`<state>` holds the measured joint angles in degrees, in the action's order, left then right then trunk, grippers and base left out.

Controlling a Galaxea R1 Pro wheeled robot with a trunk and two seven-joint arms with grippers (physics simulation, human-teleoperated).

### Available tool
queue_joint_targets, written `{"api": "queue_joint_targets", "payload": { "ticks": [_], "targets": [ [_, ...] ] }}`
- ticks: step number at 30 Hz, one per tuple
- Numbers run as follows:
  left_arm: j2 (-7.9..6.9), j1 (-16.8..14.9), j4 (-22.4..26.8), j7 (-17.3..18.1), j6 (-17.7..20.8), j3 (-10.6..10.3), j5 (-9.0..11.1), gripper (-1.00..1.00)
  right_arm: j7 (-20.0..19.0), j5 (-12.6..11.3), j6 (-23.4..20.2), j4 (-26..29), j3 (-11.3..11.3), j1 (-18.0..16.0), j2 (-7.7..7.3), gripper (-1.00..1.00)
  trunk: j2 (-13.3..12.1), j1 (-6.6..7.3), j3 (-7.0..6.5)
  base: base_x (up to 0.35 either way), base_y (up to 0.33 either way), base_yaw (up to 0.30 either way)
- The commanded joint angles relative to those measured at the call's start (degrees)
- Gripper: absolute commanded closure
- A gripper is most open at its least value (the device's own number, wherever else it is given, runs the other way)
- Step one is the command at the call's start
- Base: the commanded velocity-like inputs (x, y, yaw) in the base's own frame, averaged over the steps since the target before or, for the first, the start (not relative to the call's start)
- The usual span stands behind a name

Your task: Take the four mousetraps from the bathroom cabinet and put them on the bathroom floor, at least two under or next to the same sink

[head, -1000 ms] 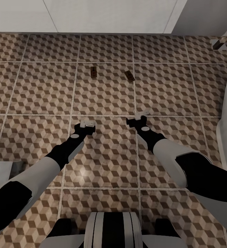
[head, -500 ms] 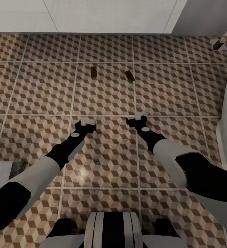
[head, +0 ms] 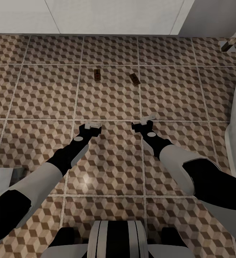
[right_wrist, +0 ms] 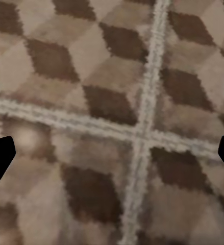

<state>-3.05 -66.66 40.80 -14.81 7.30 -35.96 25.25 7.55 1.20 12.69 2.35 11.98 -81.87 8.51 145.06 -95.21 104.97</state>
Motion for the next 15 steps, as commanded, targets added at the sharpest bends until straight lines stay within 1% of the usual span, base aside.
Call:
{"api": "queue_joint_targets", "payload": {
  "ticks": [1, 15],
  "targets": [
    [-0.1, -0.05, 0.24, -0.57, 0.22, -0.43, 0.49, -1.0, 0.36, 0.12, 0.12, -0.08, 0.33, -0.04, -0.01, -1.0, 0.01, 0.01, 0.03, 0.0, 0.0, 0.0],
    [-0.11, -0.01, 0.49, -0.57, 0.23, -0.43, 0.48, -1.0, 0.36, 0.12, 0.07, -0.07, 0.32, -0.04, -0.07, -1.0, 0.01, 0.01, 0.03, 0.0, 0.0, 0.0]
  ]
}}
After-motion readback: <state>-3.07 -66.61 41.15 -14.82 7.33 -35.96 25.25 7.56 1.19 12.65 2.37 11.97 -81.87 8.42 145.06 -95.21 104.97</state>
